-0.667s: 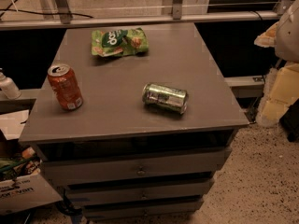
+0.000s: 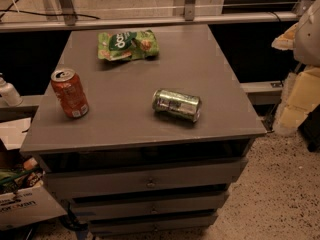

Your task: Move green rice chip bag near coke can

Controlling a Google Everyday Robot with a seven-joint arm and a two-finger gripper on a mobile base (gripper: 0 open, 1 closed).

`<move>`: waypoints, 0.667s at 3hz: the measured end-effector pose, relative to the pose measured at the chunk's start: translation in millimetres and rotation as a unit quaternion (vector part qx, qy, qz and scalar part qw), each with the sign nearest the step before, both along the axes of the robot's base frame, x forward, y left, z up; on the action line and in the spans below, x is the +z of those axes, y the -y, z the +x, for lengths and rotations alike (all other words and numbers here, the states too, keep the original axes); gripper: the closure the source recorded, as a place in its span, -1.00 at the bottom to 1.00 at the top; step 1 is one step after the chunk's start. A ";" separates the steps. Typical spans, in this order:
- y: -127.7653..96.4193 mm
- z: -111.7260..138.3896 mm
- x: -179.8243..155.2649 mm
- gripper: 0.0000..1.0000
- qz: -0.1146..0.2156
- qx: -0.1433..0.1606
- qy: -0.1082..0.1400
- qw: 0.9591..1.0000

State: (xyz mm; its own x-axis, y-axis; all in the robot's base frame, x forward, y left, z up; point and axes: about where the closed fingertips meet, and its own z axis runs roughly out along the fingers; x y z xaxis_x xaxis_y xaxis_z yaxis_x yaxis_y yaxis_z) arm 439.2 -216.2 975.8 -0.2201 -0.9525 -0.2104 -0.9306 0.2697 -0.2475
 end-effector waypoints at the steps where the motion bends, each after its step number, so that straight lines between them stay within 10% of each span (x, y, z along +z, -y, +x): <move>1: -7.7 19.8 -6.2 -1.00 0.025 0.007 0.029 0.999; 2: -19.5 53.5 -16.5 -1.00 0.057 0.013 0.057 0.997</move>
Offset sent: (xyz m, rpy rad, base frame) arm 0.0984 0.0316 -0.0320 0.1981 -0.1786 0.0392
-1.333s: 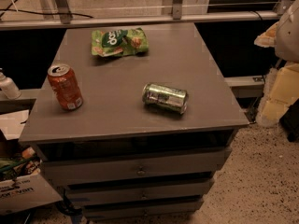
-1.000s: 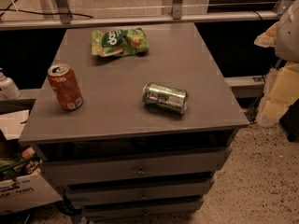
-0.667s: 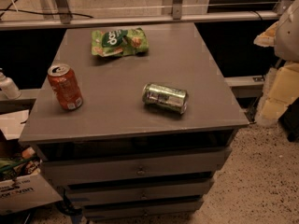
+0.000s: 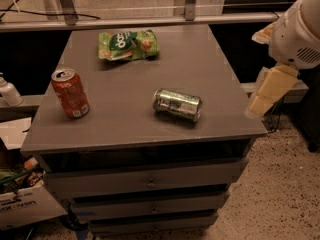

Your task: Move green rice chip bag near coke can

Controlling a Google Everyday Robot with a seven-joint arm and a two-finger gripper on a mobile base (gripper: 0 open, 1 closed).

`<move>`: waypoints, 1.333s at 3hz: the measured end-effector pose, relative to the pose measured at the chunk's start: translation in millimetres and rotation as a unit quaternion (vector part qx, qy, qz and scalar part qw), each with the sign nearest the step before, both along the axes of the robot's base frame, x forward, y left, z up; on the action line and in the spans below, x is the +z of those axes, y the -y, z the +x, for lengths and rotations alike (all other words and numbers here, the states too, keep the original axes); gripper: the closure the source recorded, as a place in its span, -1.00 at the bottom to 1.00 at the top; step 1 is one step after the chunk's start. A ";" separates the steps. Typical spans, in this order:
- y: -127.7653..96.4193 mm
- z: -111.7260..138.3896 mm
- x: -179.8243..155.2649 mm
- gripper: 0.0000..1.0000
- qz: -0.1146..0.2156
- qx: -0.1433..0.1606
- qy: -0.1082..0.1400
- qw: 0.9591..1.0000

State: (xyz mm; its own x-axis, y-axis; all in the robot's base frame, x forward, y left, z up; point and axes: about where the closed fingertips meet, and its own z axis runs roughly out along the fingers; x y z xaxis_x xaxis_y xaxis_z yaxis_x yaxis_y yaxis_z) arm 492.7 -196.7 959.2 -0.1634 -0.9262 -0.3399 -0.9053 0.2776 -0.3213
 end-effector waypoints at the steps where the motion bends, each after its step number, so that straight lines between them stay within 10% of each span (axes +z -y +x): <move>1: -13.3 38.6 -9.3 -1.00 0.029 0.003 0.019 0.999; 3: -60.8 129.3 -7.1 -1.00 0.104 0.003 0.045 0.994; 4: -60.9 129.3 -7.1 -1.00 0.104 0.003 0.045 0.994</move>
Offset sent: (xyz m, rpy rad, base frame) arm 0.1462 0.0564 -0.0151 0.2188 -0.1055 -0.0078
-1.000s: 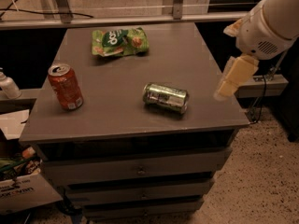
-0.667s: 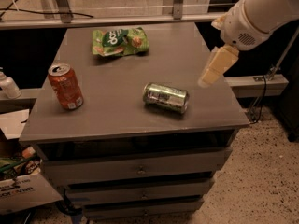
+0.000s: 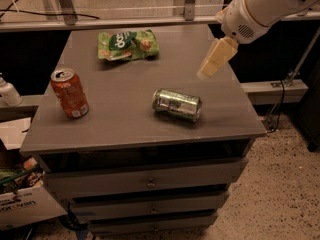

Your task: Move green rice chip bag near coke can

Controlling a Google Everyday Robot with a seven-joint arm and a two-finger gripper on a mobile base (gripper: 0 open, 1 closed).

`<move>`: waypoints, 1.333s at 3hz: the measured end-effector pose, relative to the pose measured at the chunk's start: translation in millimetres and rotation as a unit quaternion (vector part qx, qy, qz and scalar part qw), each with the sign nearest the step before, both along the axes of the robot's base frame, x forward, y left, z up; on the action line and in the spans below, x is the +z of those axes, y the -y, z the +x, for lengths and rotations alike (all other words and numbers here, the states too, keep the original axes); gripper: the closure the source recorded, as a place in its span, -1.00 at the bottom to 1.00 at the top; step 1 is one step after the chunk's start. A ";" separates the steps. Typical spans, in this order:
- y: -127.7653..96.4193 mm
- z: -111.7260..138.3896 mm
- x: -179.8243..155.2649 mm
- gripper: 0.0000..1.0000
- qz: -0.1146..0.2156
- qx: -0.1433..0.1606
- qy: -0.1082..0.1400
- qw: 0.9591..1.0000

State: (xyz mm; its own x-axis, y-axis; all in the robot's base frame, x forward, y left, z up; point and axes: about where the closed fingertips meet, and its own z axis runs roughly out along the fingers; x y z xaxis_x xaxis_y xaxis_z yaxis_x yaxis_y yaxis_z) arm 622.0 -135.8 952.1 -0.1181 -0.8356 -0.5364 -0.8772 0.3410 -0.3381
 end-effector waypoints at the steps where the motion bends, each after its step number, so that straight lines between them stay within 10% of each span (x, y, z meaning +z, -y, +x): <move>1: 0.5 3.9 -1.6 -1.00 0.022 -0.013 0.009 1.000; 4: -46.0 99.5 -6.9 -1.00 0.160 -0.072 0.053 0.983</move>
Offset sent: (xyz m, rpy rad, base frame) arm 0.0641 0.0131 0.0029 0.2961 -0.1539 -0.1614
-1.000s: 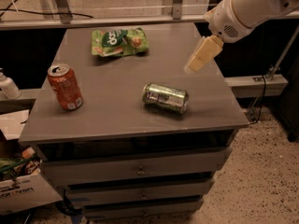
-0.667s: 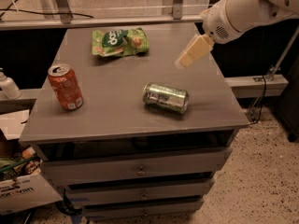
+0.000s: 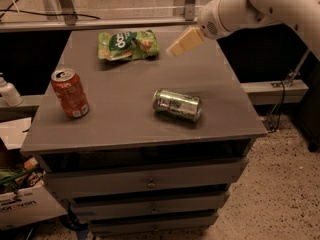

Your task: Move green rice chip bag near coke can

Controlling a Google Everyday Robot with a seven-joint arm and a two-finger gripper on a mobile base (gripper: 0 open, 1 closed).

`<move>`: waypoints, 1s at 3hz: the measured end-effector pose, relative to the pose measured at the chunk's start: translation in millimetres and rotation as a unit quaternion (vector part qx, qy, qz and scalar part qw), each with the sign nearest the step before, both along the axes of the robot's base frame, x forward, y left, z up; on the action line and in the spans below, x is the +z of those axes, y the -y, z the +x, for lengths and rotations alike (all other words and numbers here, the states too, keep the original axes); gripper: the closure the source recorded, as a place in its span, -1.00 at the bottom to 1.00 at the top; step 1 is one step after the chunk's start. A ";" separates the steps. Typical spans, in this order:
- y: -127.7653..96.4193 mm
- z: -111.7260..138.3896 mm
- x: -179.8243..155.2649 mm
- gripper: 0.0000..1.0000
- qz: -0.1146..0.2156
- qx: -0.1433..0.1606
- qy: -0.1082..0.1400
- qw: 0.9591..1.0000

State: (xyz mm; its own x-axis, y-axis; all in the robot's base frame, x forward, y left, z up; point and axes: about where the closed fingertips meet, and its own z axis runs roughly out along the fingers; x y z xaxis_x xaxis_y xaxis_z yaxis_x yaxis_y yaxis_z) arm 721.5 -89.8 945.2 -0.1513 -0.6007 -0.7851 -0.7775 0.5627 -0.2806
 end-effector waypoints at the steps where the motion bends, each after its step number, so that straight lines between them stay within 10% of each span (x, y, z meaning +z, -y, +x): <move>1: -32.4 23.9 -13.5 -1.00 0.026 0.004 -0.016 1.000; 3: -96.3 55.7 -47.1 -1.00 0.037 0.040 -0.036 0.998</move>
Offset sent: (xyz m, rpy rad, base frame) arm 0.0606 0.1001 -0.0441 0.1094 0.0877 0.0572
